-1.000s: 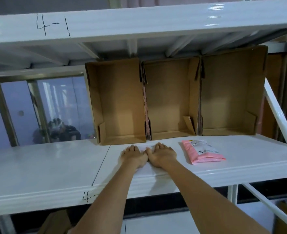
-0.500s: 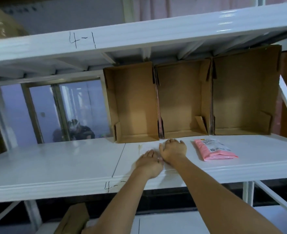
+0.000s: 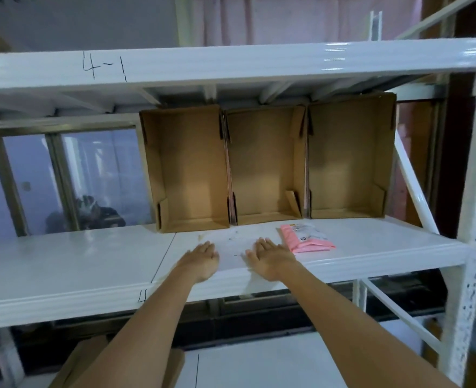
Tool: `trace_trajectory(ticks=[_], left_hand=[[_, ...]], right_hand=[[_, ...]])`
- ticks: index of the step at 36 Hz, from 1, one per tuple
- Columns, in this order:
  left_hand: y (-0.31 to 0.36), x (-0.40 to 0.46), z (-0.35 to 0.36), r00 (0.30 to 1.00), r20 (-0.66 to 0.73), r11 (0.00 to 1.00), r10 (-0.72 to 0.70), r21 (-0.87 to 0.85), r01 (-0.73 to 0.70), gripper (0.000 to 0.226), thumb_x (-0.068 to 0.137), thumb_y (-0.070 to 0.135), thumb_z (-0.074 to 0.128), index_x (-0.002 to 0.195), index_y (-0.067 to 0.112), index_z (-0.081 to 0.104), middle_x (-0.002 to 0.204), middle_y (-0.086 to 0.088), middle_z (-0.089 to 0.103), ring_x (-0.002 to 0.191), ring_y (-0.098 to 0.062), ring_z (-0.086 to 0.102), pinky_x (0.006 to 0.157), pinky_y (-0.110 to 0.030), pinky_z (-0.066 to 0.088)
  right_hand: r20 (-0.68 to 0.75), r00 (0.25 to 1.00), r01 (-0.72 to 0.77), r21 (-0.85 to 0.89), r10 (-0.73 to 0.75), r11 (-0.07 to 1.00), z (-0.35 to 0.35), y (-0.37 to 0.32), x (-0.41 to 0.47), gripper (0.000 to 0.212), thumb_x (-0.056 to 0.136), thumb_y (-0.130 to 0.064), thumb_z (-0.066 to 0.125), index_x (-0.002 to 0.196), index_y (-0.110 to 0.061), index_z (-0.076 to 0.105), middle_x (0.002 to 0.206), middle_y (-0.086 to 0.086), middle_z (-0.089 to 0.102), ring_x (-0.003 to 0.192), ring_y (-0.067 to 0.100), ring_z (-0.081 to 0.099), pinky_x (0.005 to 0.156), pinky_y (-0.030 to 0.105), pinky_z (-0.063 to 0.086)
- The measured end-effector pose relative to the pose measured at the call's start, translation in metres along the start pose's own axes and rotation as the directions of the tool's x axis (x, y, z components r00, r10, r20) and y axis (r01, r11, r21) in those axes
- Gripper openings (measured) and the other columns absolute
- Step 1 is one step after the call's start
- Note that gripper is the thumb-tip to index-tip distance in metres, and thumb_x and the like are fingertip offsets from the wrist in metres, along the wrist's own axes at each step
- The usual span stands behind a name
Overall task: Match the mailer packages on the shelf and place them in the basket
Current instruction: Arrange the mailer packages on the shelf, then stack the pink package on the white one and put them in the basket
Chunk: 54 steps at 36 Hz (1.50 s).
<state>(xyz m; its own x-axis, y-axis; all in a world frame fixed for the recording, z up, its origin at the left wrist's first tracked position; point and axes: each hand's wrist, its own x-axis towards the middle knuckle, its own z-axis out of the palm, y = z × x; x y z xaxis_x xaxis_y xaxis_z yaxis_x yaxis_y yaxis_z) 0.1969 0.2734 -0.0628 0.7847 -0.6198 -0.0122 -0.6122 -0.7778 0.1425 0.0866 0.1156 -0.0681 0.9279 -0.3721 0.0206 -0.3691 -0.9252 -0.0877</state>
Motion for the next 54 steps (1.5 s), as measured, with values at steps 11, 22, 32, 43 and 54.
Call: trace_trajectory(ticks=[11, 22, 32, 43, 54], left_hand=[[0.027, -0.018, -0.004, 0.923, -0.382, 0.999, 0.048, -0.003, -0.053, 0.050, 0.102, 0.041, 0.026, 0.140, 0.014, 0.041, 0.145, -0.004, 0.042, 0.131, -0.022, 0.039, 0.106, -0.033, 0.034], [0.057, -0.039, 0.010, 0.887, -0.283, 0.928, 0.364, 0.196, -0.318, 0.054, 0.086, 0.055, 0.055, 0.126, 0.020, 0.052, 0.126, -0.001, 0.050, 0.111, -0.022, 0.047, 0.093, -0.035, 0.042], [0.072, -0.051, -0.032, 0.929, 0.011, -0.078, -0.370, -0.997, -0.019, 0.050, 0.100, 0.049, 0.034, 0.127, 0.011, 0.053, 0.116, -0.010, 0.062, 0.102, -0.029, 0.060, 0.091, -0.040, 0.050], [0.084, -0.058, -0.015, 0.944, 0.241, -0.379, -0.226, -0.914, 0.142, 0.037, 0.096, 0.012, 0.055, 0.130, -0.001, 0.047, 0.126, -0.022, 0.058, 0.114, -0.036, 0.059, 0.084, -0.043, 0.053], [0.086, -0.085, -0.027, 0.776, 0.601, 0.268, 0.192, -0.793, 0.547, 0.059, 0.100, 0.048, 0.035, 0.110, -0.004, 0.060, 0.080, -0.012, 0.073, 0.055, -0.013, 0.066, 0.048, -0.016, 0.051]], right_hand=[[-0.171, 0.985, 0.016, -0.054, -0.025, 0.998, -0.019, 0.005, -0.017, 0.058, 0.100, -0.047, 0.022, 0.136, -0.008, 0.045, 0.137, 0.011, 0.050, 0.123, 0.023, 0.049, 0.102, 0.040, 0.039], [-0.229, 0.918, -0.322, 0.045, 0.323, 0.946, -0.030, 0.072, -0.034, 0.060, 0.090, -0.054, 0.043, 0.139, -0.019, 0.043, 0.131, 0.007, 0.053, 0.117, 0.026, 0.052, 0.089, 0.038, 0.044], [-0.299, 0.908, -0.362, -0.214, 0.292, 0.907, -0.040, 0.079, -0.054, 0.026, 0.096, -0.020, 0.052, 0.121, -0.020, 0.058, 0.107, -0.002, 0.062, 0.102, 0.016, 0.060, 0.068, 0.022, 0.041], [-0.522, 0.697, -0.374, 0.321, 0.492, 0.870, -0.048, 0.072, -0.045, 0.015, 0.095, -0.024, 0.056, 0.092, -0.014, 0.067, 0.071, 0.000, 0.055, 0.065, 0.018, 0.055, 0.054, 0.024, 0.041], [-0.527, 0.825, -0.182, 0.092, 0.203, 0.979, -0.053, 0.006, -0.039, 0.014, 0.090, -0.016, 0.054, 0.084, -0.014, 0.066, 0.075, 0.002, 0.056, 0.069, 0.021, 0.054, 0.060, 0.025, 0.040]])
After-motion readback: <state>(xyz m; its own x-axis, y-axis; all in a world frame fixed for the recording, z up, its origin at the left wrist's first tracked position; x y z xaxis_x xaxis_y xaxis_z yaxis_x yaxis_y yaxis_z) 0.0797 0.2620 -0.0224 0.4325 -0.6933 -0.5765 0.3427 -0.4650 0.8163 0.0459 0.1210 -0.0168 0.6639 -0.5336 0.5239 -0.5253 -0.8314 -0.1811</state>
